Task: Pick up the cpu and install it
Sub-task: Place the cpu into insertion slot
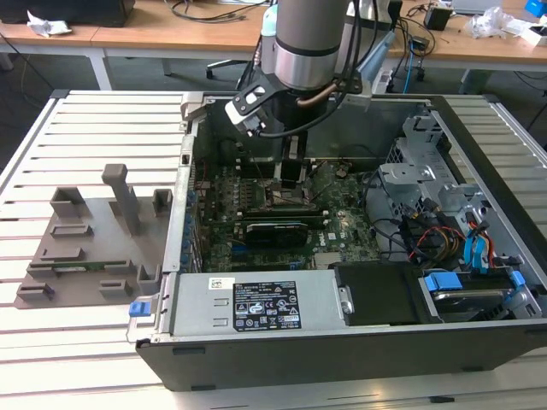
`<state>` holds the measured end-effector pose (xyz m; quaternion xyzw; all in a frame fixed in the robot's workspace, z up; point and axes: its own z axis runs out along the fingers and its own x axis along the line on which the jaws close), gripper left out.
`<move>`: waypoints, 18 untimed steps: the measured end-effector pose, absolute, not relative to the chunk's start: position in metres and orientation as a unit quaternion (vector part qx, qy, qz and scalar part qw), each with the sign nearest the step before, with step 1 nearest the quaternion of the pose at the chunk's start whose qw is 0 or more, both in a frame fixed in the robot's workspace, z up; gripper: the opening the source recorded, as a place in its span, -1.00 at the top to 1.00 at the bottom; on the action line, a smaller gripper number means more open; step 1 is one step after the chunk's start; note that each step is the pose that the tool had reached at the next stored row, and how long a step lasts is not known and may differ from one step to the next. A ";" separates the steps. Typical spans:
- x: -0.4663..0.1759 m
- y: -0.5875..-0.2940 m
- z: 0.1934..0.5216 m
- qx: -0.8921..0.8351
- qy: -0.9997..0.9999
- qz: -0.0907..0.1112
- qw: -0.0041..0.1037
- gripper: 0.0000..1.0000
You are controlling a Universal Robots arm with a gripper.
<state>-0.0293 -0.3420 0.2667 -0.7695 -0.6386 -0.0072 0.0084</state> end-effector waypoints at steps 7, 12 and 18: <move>-0.029 -0.341 0.263 -0.770 -0.638 -0.007 0.008 -0.09; -0.029 -0.341 0.261 -0.770 -0.639 -0.007 0.008 -0.09; -0.029 -0.339 0.257 -0.770 -0.638 -0.007 0.008 -0.09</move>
